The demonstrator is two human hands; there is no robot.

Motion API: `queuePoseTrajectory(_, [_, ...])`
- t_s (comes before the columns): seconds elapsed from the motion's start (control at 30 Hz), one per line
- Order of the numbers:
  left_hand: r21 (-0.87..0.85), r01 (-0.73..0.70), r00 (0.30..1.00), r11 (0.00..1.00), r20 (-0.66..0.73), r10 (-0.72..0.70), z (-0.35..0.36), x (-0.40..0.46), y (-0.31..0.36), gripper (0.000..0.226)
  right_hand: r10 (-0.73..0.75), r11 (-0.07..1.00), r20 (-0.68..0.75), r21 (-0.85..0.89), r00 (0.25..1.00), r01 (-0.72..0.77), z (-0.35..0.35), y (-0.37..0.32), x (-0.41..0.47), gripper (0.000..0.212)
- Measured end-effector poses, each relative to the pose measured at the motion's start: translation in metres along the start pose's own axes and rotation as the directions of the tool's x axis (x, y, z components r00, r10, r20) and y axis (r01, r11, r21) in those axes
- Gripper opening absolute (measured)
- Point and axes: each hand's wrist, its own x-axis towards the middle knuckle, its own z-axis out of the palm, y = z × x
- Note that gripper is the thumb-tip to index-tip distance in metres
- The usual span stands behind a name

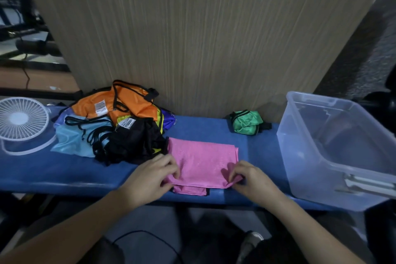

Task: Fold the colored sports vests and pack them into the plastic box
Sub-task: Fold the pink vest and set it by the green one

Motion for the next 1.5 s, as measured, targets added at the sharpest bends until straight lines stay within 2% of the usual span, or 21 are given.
queuePoseTrajectory(0.03, [0.006, -0.013, 1.0, 1.0, 0.007, 0.013, 0.001, -0.002, 0.0, 0.015, -0.017, 0.999, 0.032, -0.037, 0.999, 0.018, 0.001, 0.001, -0.002, 0.003])
queuePoseTrajectory(0.07, [0.008, -0.016, 1.0, 1.0, 0.01, 0.016, 0.002, -0.004, 0.0, 0.016, -0.02, 0.997, 0.059, -0.074, 0.998, 0.024, 0.001, 0.0, -0.004, 0.008])
queuePoseTrajectory(0.13, [0.013, -0.006, 1.0, 1.0, 0.001, 0.006, 0.004, -0.005, -0.001, 0.026, -0.007, 0.986, 0.096, -0.167, 0.995, 0.023, -0.001, 0.0, -0.005, 0.03])
queuePoseTrajectory(0.2, [0.011, 0.002, 0.999, 1.0, -0.034, -0.001, 0.005, -0.002, -0.002, 0.03, 0.015, 0.966, 0.065, -0.259, 0.998, 0.002, -0.005, -0.001, 0.0, 0.043])
queuePoseTrajectory(0.3, [0.001, -0.003, 0.995, 1.0, -0.104, 0.003, 0.004, 0.012, 0.003, 0.028, 0.003, 0.977, -0.069, -0.21, 0.998, -0.018, -0.008, -0.01, 0.012, 0.044])
queuePoseTrajectory(0.4, [0.01, 0.027, 0.992, 1.0, -0.127, -0.025, 0.005, 0.033, 0.009, 0.028, -0.023, 0.981, -0.08, -0.193, 0.997, 0.007, -0.001, -0.013, 0.027, 0.046])
queuePoseTrajectory(0.7, [0.052, 0.143, 0.988, 0.988, 0.052, -0.146, 0.036, 0.063, 0.001, 0.07, -0.06, 0.979, 0.019, -0.193, 0.998, 0.062, 0.029, 0.001, 0.053, 0.075])
queuePoseTrajectory(0.83, [0.073, 0.168, 0.971, 0.983, 0.157, -0.178, 0.053, 0.057, -0.008, 0.089, -0.087, 0.959, 0.076, -0.263, 0.993, 0.104, 0.045, 0.013, 0.046, 0.087])
queuePoseTrajectory(0.93, [0.076, 0.199, 0.959, 0.977, 0.19, -0.21, 0.054, 0.059, -0.007, 0.09, -0.074, 0.947, 0.083, -0.307, 0.994, 0.096, 0.05, 0.013, 0.045, 0.088])
queuePoseTrajectory(1.07, [0.06, 0.224, 0.934, 0.973, 0.272, -0.232, 0.042, 0.066, -0.005, 0.088, -0.02, 0.981, 0.152, -0.187, 0.988, 0.048, 0.036, 0.013, 0.053, 0.085])
queuePoseTrajectory(1.13, [0.017, 0.231, 0.937, 0.973, 0.264, -0.227, 0.032, 0.074, -0.008, 0.078, 0.006, 0.991, 0.121, -0.133, 0.993, 0.01, 0.022, 0.012, 0.063, 0.081])
queuePoseTrajectory(1.2, [0.004, 0.22, 0.951, 0.976, 0.222, -0.215, 0.023, 0.084, -0.015, 0.076, 0.01, 0.989, 0.059, -0.145, 0.998, -0.001, 0.008, 0.011, 0.074, 0.072])
queuePoseTrajectory(1.27, [0.015, 0.226, 0.945, 0.974, 0.238, -0.223, 0.014, 0.098, -0.027, 0.071, 0.013, 0.985, 0.041, -0.174, 0.999, -0.006, -0.002, 0.013, 0.086, 0.065])
queuePoseTrajectory(1.43, [-0.074, 0.362, 0.87, 0.929, 0.384, -0.308, 0.001, 0.121, -0.056, 0.071, 0.157, 0.969, 0.195, -0.219, 0.968, -0.113, -0.009, 0.022, 0.108, 0.073])
queuePoseTrajectory(1.5, [-0.078, 0.365, 0.851, 0.928, 0.433, -0.298, 0.002, 0.124, -0.061, 0.07, 0.172, 0.971, 0.214, -0.2, 0.962, -0.129, -0.011, 0.025, 0.112, 0.076])
